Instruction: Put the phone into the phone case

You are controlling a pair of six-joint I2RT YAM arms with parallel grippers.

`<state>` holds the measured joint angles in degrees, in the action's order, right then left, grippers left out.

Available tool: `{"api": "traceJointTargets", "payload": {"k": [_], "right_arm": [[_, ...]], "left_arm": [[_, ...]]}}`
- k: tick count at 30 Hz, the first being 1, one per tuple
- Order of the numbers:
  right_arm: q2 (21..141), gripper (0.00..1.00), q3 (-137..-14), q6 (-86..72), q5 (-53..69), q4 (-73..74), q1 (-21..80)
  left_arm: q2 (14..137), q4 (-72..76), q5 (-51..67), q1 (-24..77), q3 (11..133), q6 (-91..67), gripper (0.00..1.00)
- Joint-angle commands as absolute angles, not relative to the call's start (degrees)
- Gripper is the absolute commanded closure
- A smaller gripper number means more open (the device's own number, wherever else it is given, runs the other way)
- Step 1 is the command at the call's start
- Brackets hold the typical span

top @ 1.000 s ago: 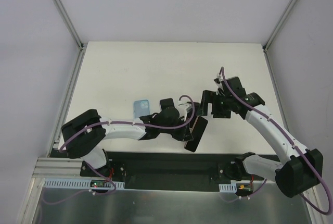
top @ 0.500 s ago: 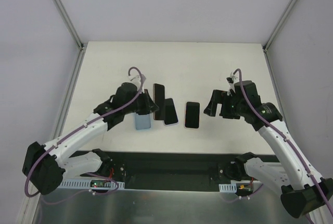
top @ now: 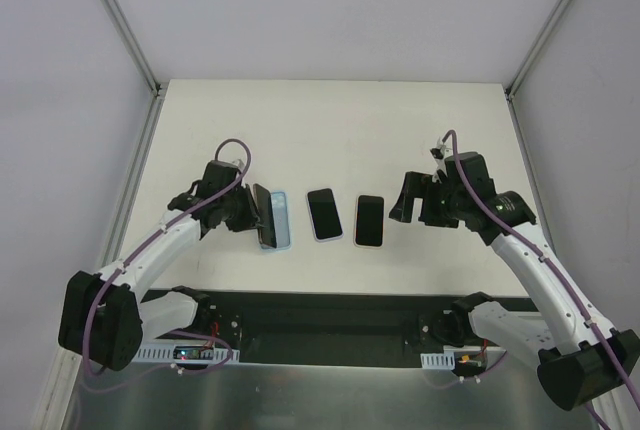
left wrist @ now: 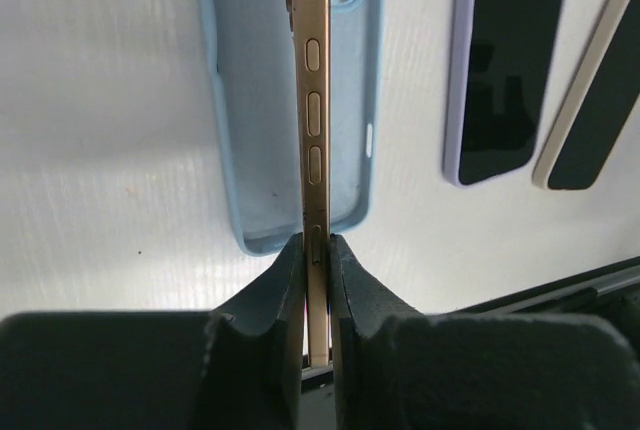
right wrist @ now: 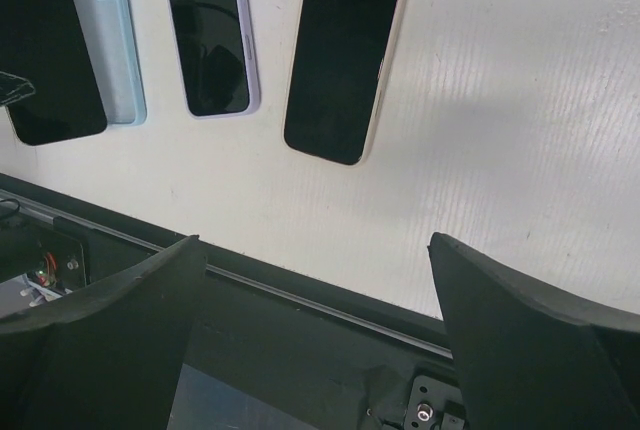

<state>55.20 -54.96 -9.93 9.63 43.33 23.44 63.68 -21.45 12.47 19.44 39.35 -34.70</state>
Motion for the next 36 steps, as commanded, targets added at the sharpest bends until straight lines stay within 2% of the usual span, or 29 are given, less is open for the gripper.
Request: {"api": "traceJointTargets", "payload": {"k": [1,14,36], "right_arm": [[54.41,0.04,-54.67,-9.14,9.23,42.45,23.12],[54.58,0.04,-54.58,-8.88,6.42,43.07,23.12],[56.34,0.04,-53.61,-9.4,7.38,41.31,24.26]], "left_arm": [[64.33,-19.25,15.99,18.98,39.63,-32.0,1.0],[70.22,-17.05,17.58,18.28,39.2,-35.42,1.0],[70.22,-13.62,17.14,17.4,40.78,-36.39,1.0]]}}
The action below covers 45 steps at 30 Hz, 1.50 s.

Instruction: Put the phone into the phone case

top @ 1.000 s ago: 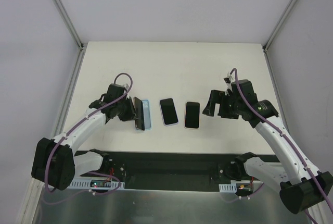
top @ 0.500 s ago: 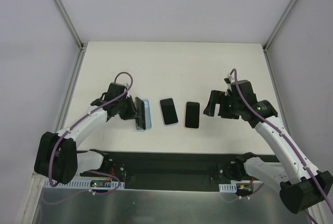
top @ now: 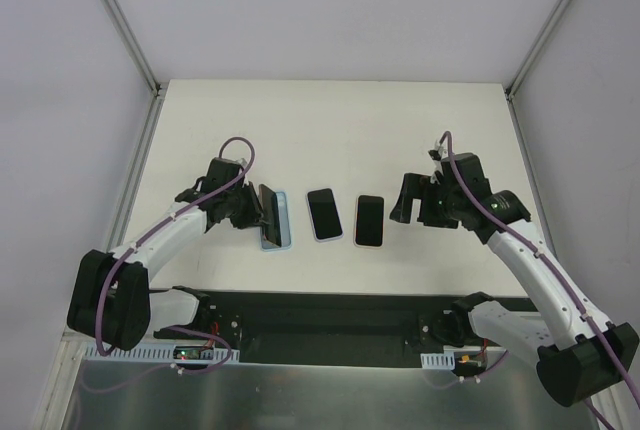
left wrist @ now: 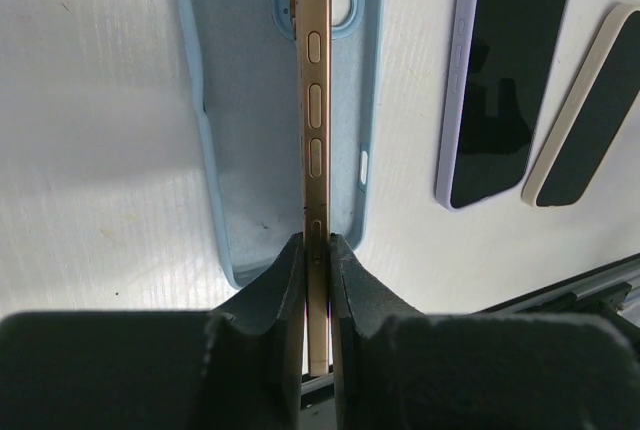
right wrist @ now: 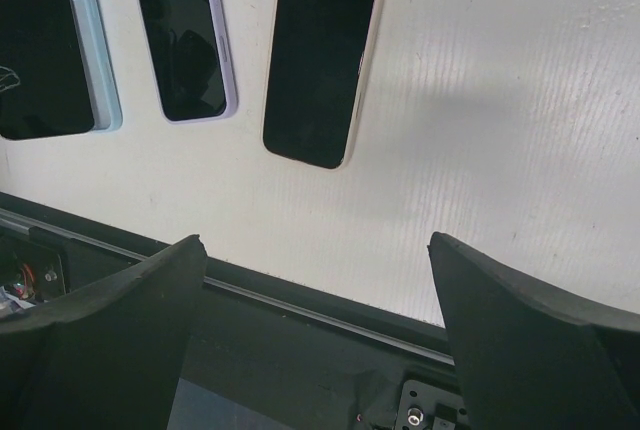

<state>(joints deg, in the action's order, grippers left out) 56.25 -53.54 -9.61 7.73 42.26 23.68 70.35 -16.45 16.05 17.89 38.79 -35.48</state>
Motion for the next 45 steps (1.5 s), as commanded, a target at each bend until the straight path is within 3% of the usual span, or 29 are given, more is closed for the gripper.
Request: {"api": "traceJointTargets", "payload": {"k": [1,23,29,37,38,39,42,45], "right_arm": [[56.25,0.04,-53.61,-9.4,7.3,41.4,24.26],[58.09,0.04,-53.53,-9.67,8.35,40.34,25.05],[58.89,0.04,-53.61,-10.9,9.4,38.58,26.63],[60.12,0.04,-53.79,-11.95,9.23,37.71,28.3],[60.2,0.04,-53.96,-12.04,9.23,37.71,28.56],[60.29,0.04,-54.05,-12.13,9.05,37.71,28.83],[60.73,0.04,-54.4,-12.22,8.79,37.53,29.53],[61.43,0.04,-55.19,-12.48,8.7,37.53,30.23]], "left_arm": [[70.4,-13.54,17.14,17.4,40.69,-36.39,1.0],[76.37,-5.71,21.01,17.4,35.33,-38.15,0.99],[76.81,-5.97,19.6,17.4,34.37,-38.06,0.75],[80.07,-6.5,20.39,17.4,34.89,-38.32,0.68],[79.63,-6.42,20.3,17.4,34.81,-38.41,0.64],[78.15,-6.59,20.04,17.4,34.8,-38.58,0.52],[74.29,-8.61,18.11,17.4,35.33,-38.67,0.38],[70.94,-11.86,14.7,17.4,36.73,-38.32,0.31]]}}
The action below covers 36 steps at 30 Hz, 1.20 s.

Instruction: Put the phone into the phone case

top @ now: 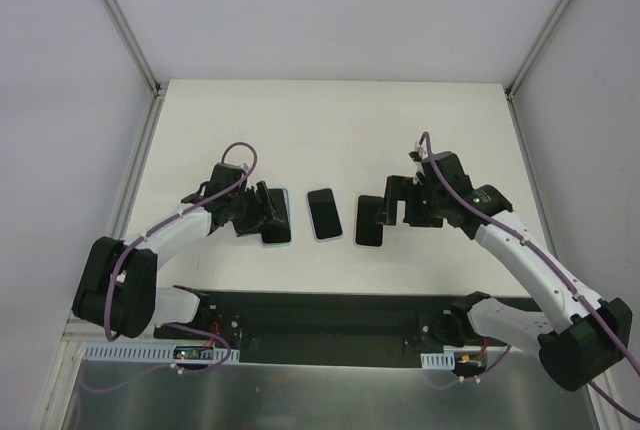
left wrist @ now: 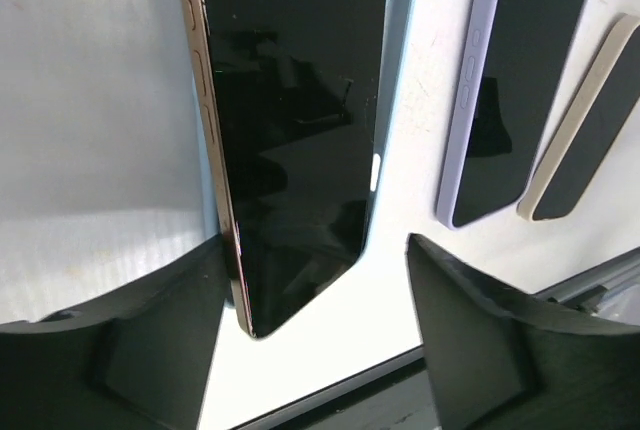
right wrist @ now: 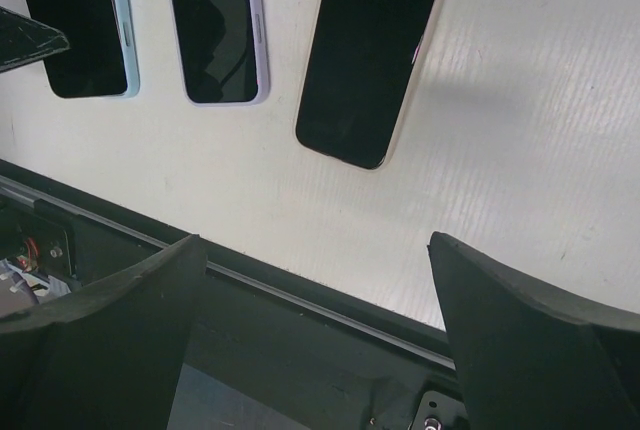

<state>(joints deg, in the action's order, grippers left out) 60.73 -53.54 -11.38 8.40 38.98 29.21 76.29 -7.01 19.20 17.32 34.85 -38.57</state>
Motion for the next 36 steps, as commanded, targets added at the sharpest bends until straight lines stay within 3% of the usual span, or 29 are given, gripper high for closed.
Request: {"api": "traceJointTargets", "payload": {"k": [1,6,10,11,13,14,15,17,22,29,36], "right_arm": [[61.7,0.04,-55.37,-12.57,8.7,37.44,30.5],[63.8,0.04,-56.51,-13.8,8.7,35.78,32.69],[67.23,0.01,-57.21,-16.52,8.87,32.35,34.97],[68.28,0.09,-57.48,-17.39,9.22,29.82,35.5],[72.41,0.25,-58.44,-20.21,10.63,27.26,37.34],[74.07,0.49,-59.84,-21.08,11.16,24.81,38.14],[77.75,0.59,-61.16,-21.96,11.68,24.0,39.1],[84.33,0.78,-66.84,-22.06,11.08,24.25,42.44],[97.36,0.98,-79.61,-22.32,7.47,26.89,47.19],[113.44,0.99,-91.92,-24.61,4.66,27.6,49.39],[118.65,0.99,-96.15,-23.73,-2.28,28.56,49.57]], "left_arm": [[70.41,-12.65,13.63,17.32,37.26,-38.15,0.26],[70.31,-17.75,7.75,16.53,41.92,-35.78,0.25],[70.66,-18.02,6.42,14.86,44.29,-34.46,0.36],[71.45,-18.1,6.24,14.07,45.25,-34.28,0.56],[72.42,-17.76,8.07,10.57,46.14,-33.84,0.82],[73.38,-17.49,8.78,9.5,46.66,-33.58,0.95],[73.91,-17.23,9.66,8.54,46.84,-33.31,1.0],[75.66,-15.56,12.72,6.42,47.02,-33.05,1.0],[80.15,-14.33,15.03,5.98,48.78,-32.35,1.0],[85.51,-13.19,17.31,5.71,50.45,-31.99,1.0],[89.47,-11.78,20.3,5.62,51.06,-32.78,1.0]]}}
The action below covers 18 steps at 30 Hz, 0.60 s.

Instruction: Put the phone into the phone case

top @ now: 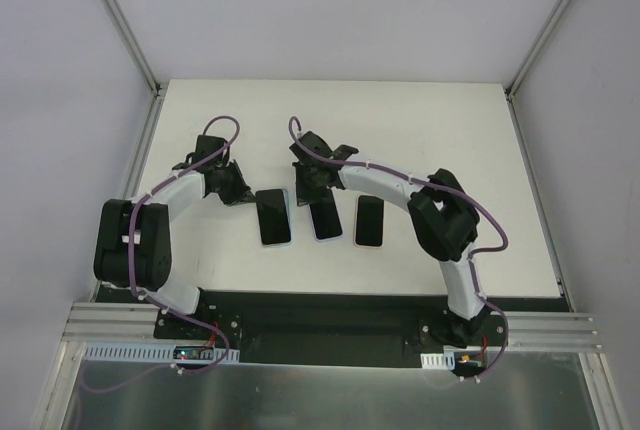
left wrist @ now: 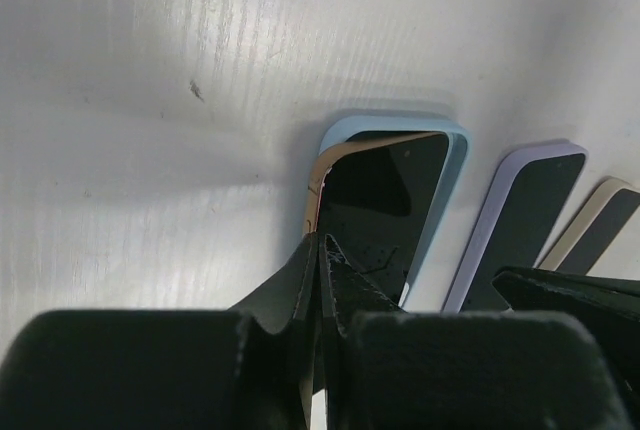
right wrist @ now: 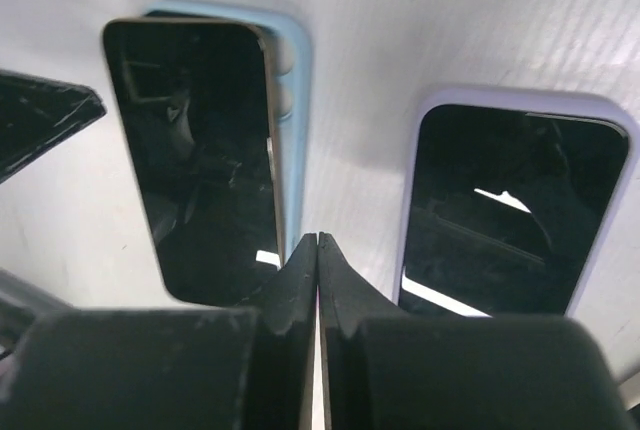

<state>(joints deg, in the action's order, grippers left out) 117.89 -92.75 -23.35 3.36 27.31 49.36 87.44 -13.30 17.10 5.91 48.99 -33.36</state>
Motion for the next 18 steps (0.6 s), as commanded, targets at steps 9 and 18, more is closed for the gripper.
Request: {"api": "traceJointTargets", "payload": {"k": [9,18], "right_arm": [[123.57,0.98,-99.67,-23.73,-2.2,30.94,49.66],[126.74,0.99,-101.34,-26.19,-3.07,29.53,49.39]], "left_arm": [[86.23,-11.25,14.26,5.62,49.57,-33.75,1.0],[87.27,-11.51,10.8,5.62,49.22,-38.93,1.0]]}}
